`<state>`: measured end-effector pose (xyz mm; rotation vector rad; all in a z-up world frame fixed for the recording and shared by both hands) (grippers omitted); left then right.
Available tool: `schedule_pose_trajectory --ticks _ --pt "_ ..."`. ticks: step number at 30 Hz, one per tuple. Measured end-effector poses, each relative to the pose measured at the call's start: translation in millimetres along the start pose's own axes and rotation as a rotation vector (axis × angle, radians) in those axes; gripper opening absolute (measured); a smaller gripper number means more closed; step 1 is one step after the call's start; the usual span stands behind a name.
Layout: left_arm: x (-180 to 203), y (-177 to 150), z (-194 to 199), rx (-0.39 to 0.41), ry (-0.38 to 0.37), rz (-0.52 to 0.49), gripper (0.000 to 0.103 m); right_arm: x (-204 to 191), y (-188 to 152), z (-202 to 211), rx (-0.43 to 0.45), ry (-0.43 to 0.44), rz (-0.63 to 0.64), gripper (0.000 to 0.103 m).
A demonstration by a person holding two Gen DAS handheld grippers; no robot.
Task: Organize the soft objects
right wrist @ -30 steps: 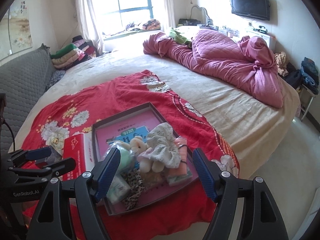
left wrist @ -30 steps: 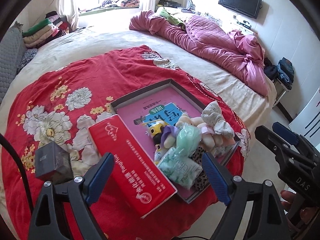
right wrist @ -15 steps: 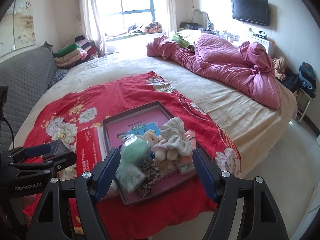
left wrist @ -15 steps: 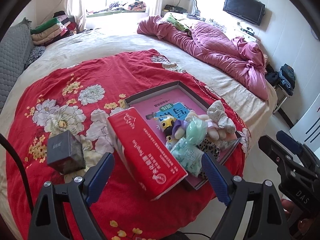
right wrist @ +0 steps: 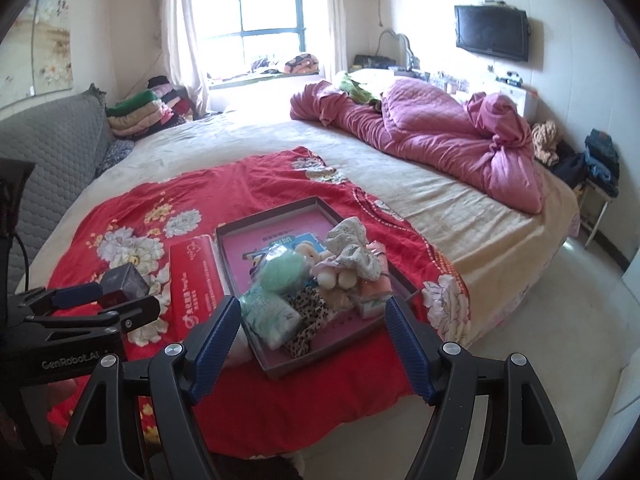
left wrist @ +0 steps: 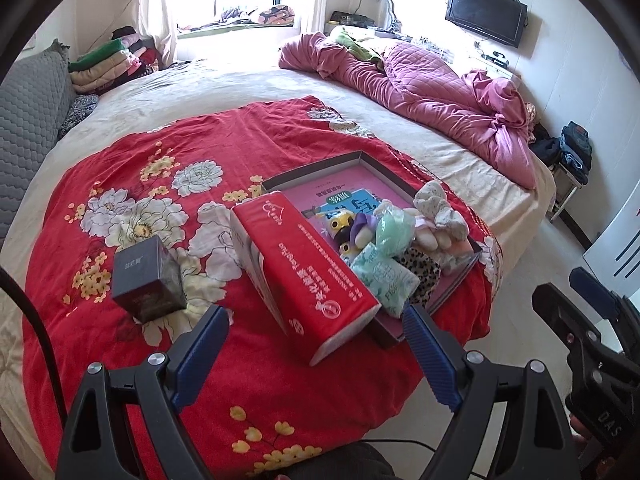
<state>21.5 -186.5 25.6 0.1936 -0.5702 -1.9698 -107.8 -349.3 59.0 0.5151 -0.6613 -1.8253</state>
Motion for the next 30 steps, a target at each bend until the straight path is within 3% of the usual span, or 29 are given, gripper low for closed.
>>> schedule_pose_trajectory --ticks 14,30 --pt "11 -31 5 -0.009 0.019 -0.026 0.089 1 -33 13 0.012 -0.001 -0.043 0.076" --pt "6 -47 0 -0.021 0.041 -0.006 0.089 -12 -40 4 -0.020 0.024 -0.005 0.076"
Point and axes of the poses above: each gripper's, at about its wrist camera, not at the fingertips, and z roughly against the way its jaws point, x to its right, y to its top, the point moved 1 cm from there along -z, roughly the way its jaws point, and after that the axes turned 9 degrees about -x, right-handed, at the moved point
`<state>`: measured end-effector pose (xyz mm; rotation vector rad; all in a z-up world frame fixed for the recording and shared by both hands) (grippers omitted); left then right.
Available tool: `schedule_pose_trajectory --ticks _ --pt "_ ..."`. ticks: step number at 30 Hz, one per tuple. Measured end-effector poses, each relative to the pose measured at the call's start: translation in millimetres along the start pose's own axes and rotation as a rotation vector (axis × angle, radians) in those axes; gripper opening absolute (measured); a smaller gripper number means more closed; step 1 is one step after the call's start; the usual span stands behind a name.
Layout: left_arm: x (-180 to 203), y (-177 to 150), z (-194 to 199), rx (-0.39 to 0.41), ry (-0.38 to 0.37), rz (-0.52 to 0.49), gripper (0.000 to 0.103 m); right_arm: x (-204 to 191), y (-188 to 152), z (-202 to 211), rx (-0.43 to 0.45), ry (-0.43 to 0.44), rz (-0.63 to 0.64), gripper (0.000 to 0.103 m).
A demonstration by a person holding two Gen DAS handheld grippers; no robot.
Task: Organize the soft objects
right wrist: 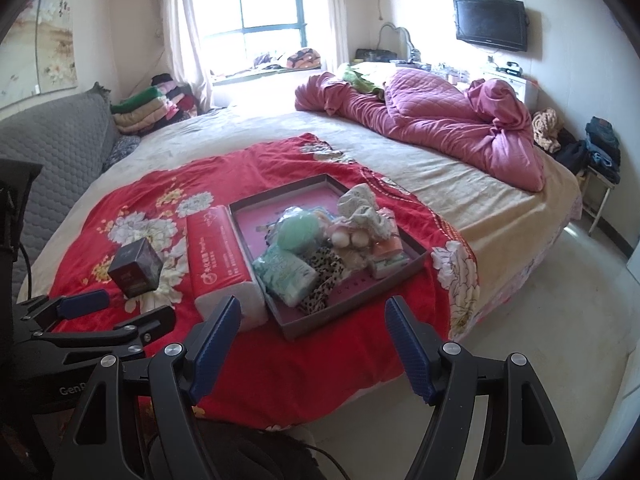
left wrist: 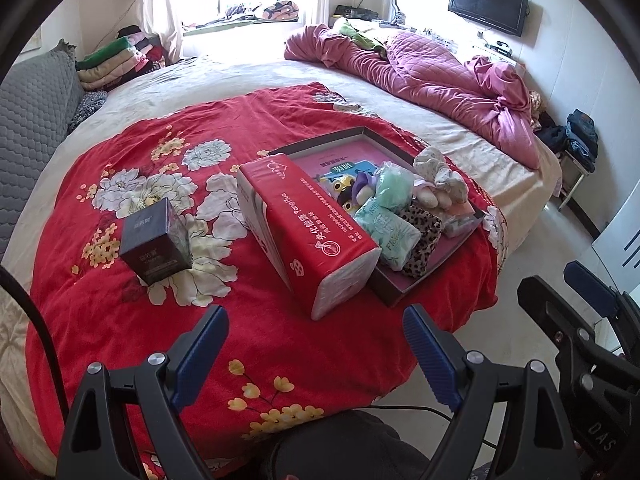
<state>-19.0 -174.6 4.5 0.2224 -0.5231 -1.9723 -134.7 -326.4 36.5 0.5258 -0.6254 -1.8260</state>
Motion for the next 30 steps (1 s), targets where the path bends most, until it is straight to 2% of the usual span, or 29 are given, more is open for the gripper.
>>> schedule_pose_trajectory --ticks 30 --pt "5.7 -0.6 1.1 -0.008 0.010 -0.018 0.089 2.5 -3.8 -0.4 -0.008 -0.015 -0.002 0.076"
Point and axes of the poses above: each gripper's, at about its wrist camera, not at the fingertips, and z roughly against the way its jaws point, x to its right, y to its top, the point moved 1 cm from there along -z, roughly the way its jaws point, and after that the axes turned 9 degrees about -x, right-handed, at the moved point
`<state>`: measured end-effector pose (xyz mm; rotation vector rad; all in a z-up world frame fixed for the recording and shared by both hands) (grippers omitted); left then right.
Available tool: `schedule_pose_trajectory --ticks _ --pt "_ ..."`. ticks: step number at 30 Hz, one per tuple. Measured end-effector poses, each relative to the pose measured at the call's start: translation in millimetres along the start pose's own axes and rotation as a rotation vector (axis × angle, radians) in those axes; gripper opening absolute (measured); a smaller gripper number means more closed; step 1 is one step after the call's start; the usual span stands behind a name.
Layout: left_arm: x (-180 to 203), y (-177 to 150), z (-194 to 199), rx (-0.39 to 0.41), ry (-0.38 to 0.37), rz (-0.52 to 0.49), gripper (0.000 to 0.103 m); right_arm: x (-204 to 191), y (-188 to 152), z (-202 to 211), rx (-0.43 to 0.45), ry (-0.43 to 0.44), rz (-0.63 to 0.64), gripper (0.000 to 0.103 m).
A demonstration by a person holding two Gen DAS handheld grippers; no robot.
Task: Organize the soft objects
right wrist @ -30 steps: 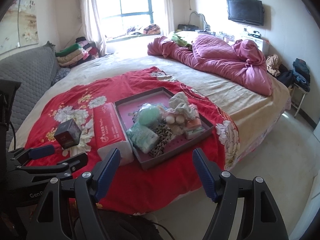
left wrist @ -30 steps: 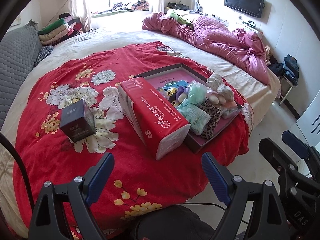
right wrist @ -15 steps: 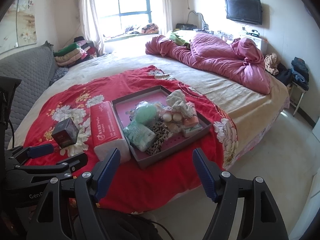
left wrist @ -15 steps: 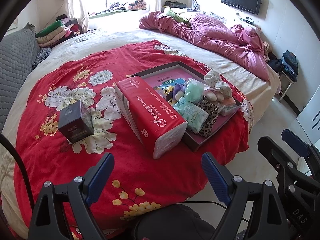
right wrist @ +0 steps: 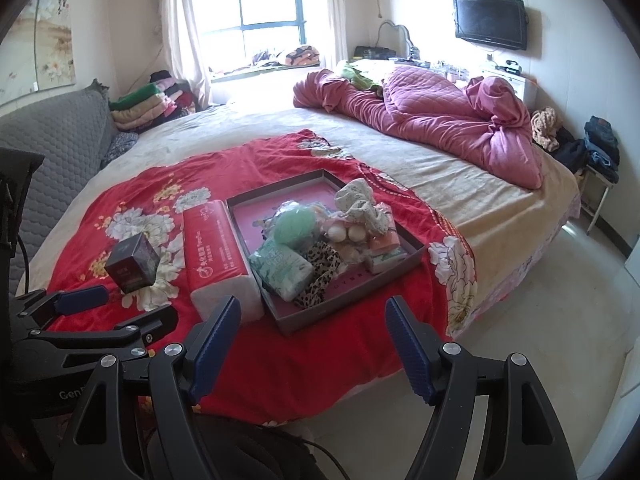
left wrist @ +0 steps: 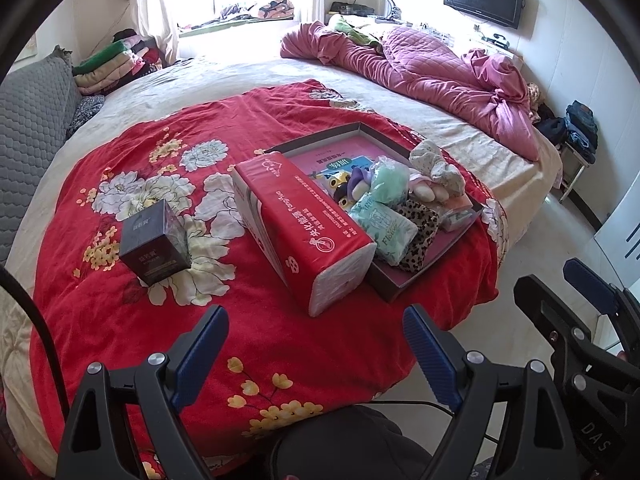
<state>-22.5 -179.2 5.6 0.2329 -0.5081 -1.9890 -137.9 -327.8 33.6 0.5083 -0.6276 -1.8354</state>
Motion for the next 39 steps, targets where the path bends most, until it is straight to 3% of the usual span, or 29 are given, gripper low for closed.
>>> schedule_pose_trajectory --ticks 39 --pt "-9 -5 -6 -0.015 0.007 0.031 0.089 12 -1 0 -0.016 -0.017 -0.052 0.076"
Point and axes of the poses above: each gripper's, at about its wrist camera, not at the fingertips, and z roughly against the way its jaws point, x to its right, y to its top, the point moved 1 cm from there along -z, roughly the way its jaws point, and after that the axes turned 9 degrees about -x, right-handed, at the moved point
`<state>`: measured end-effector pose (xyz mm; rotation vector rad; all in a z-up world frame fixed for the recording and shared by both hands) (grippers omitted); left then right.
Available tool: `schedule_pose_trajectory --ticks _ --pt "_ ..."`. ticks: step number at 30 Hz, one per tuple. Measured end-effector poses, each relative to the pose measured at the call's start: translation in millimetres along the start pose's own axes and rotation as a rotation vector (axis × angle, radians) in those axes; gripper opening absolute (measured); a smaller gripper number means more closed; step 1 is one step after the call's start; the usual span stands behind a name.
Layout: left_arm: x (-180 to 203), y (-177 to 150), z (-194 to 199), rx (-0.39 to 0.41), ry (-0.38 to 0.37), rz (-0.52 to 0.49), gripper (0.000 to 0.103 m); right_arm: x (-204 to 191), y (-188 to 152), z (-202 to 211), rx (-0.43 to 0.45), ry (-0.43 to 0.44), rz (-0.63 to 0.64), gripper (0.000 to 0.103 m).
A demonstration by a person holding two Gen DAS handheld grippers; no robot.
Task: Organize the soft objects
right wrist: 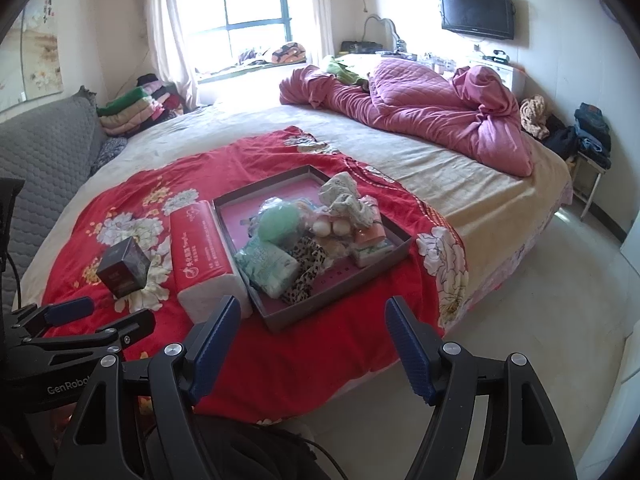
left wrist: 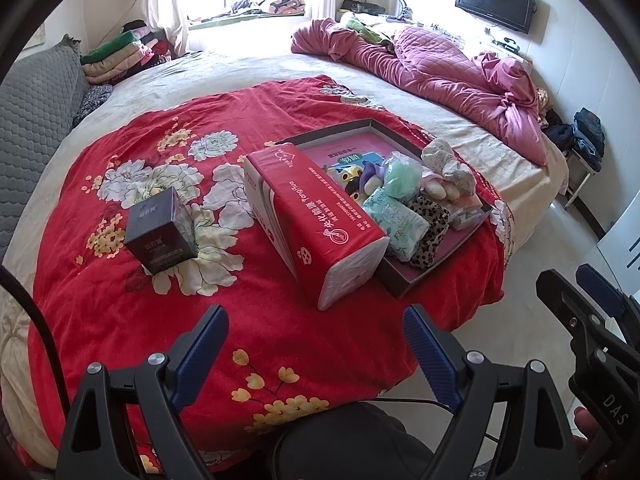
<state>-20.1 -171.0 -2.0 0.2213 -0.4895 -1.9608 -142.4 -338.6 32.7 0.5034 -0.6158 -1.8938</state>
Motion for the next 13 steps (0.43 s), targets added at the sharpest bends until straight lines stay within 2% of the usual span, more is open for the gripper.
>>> schedule_pose_trajectory --ticks 13 --pt "-0.2 -1.1 -4.1 -0.007 0.007 -0.003 0.089 6.8 2.5 -2.8 0.000 -0.008 -0.017 0.076"
Point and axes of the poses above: each gripper's, at about its wrist camera, not at the fingertips, and z roughly against the way its jaws point, x to its right, y to its top, the point moved 1 cm from there along -z, roughly the way its jaws point, and after that the axes turned 9 degrees about -x, right-handed, at the moved point
